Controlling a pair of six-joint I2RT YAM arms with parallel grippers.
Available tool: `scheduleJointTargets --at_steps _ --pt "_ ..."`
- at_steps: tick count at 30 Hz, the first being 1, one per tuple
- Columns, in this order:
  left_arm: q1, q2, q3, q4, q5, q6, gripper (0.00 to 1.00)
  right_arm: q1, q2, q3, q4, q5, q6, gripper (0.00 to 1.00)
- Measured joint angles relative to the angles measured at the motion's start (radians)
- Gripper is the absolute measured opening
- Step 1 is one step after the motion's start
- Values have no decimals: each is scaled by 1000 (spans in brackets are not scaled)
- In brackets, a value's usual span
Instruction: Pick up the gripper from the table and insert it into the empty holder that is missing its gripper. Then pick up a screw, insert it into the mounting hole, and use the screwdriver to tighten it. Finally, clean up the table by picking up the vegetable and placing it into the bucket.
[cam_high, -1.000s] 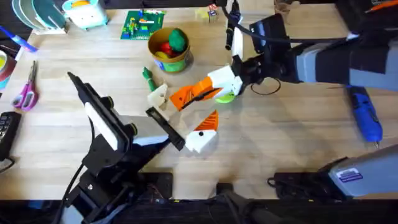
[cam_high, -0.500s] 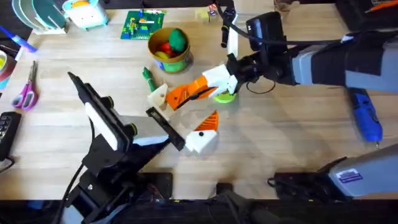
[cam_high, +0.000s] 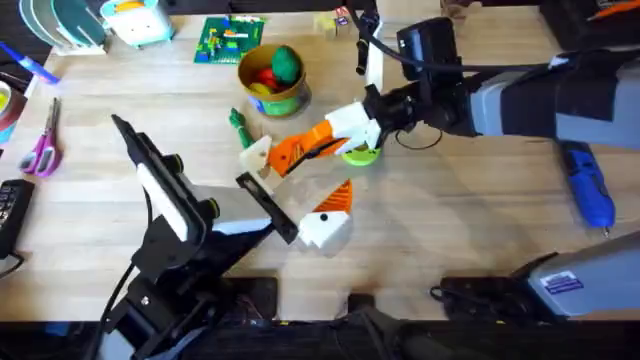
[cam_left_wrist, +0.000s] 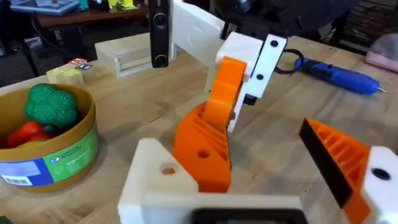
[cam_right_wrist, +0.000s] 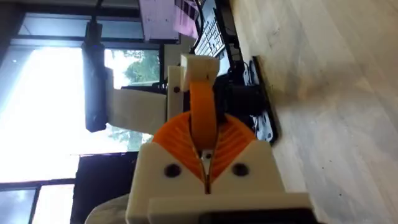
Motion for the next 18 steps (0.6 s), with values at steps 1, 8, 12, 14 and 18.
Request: scheduleJointTargets --at_steps 1,8,12,14,18 --pt "1 0 0 0 2 -2 993 1 0 0 0 4 4 9" --pt "14 0 0 0 -9 -9 993 21 21 1 88 24 63 9" --pt "14 1 0 -1 8 -14 993 44 65 14 161 24 130 8" --pt "6 1 0 0 25 -18 994 63 82 30 176 24 157 8" --pt "9 1 0 0 12 -29 992 73 109 50 193 19 197 8"
